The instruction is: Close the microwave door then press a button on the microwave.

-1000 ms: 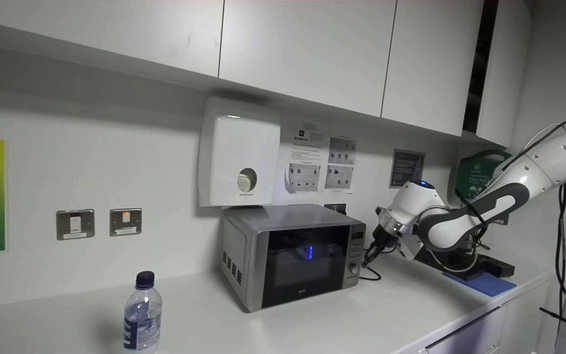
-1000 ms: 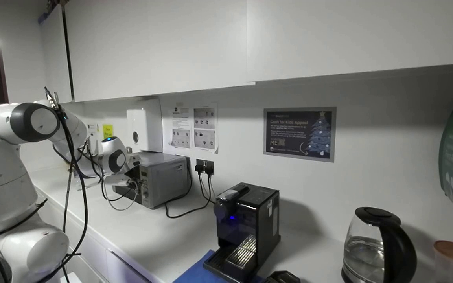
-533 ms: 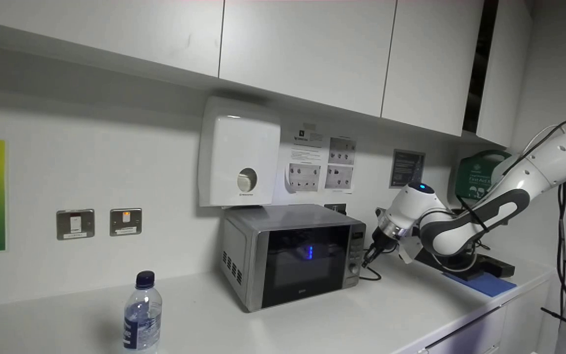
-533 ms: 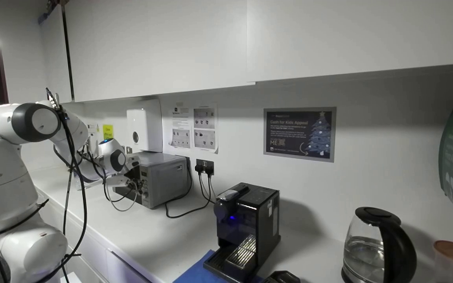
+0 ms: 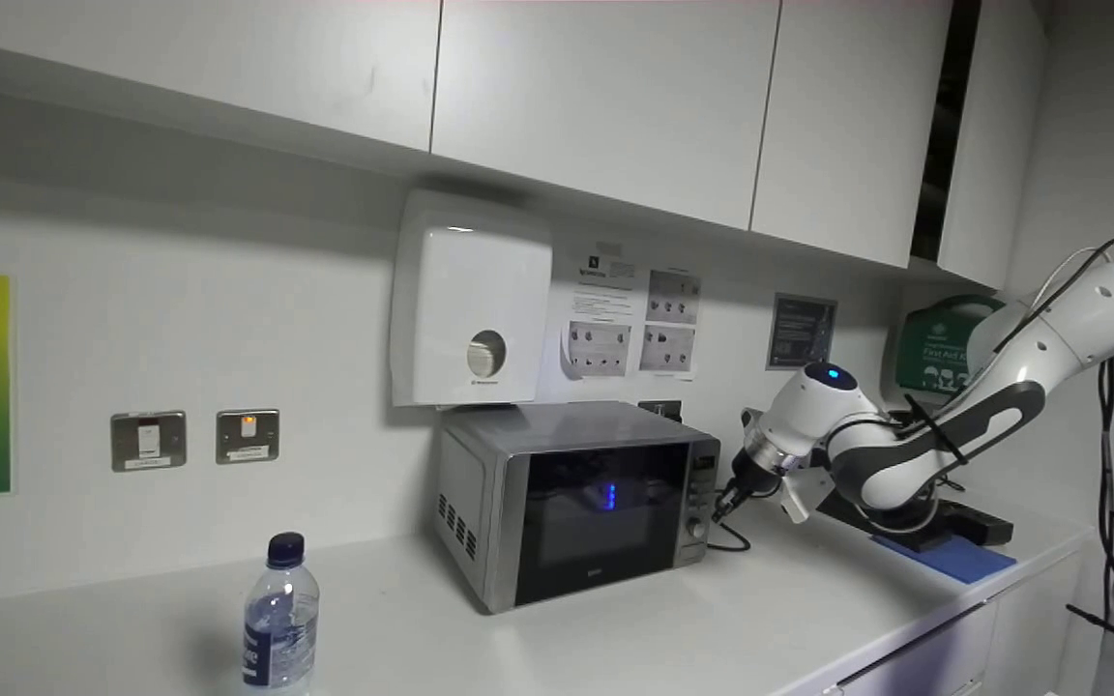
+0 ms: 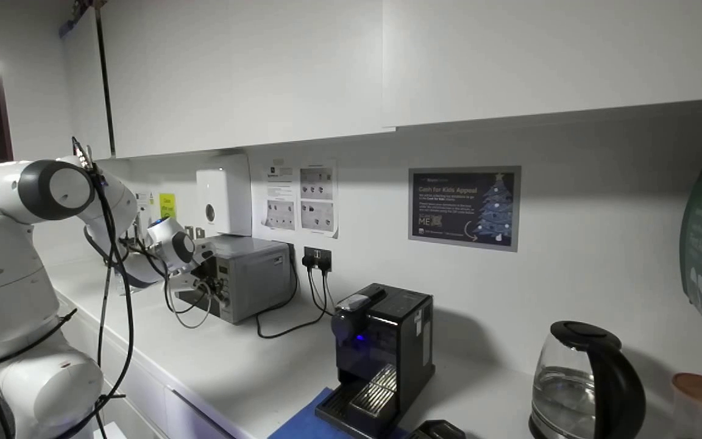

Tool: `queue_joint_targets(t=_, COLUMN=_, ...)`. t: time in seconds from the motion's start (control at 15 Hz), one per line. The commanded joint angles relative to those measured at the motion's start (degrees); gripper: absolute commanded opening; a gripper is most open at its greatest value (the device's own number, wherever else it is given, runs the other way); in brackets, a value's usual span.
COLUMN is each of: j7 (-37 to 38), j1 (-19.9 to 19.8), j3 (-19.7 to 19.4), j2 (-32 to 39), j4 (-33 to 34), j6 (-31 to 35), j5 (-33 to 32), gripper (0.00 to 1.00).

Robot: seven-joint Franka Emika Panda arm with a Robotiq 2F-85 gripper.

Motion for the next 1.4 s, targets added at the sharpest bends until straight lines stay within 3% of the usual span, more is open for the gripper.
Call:
queue_joint_targets(t=0.0, j7=4.8, j1=-1.8, j3=1.1, j2=0.8, j4=1.5, j6=0.6, j5=-5.4, gripper=0.00)
queue_joint_targets(t=0.6, j7=11.2, j1=-1.4, j3=0.6, j2=1.4, j4=2.1, j6=0.8, j5=-12.0, gripper=0.00)
queue_joint_targets(t=1.33, j7=13.6, j1=-1.1, j3=0.5, j2=2.3, j4=2.6, j6=0.8, j5=-14.1, gripper=0.00)
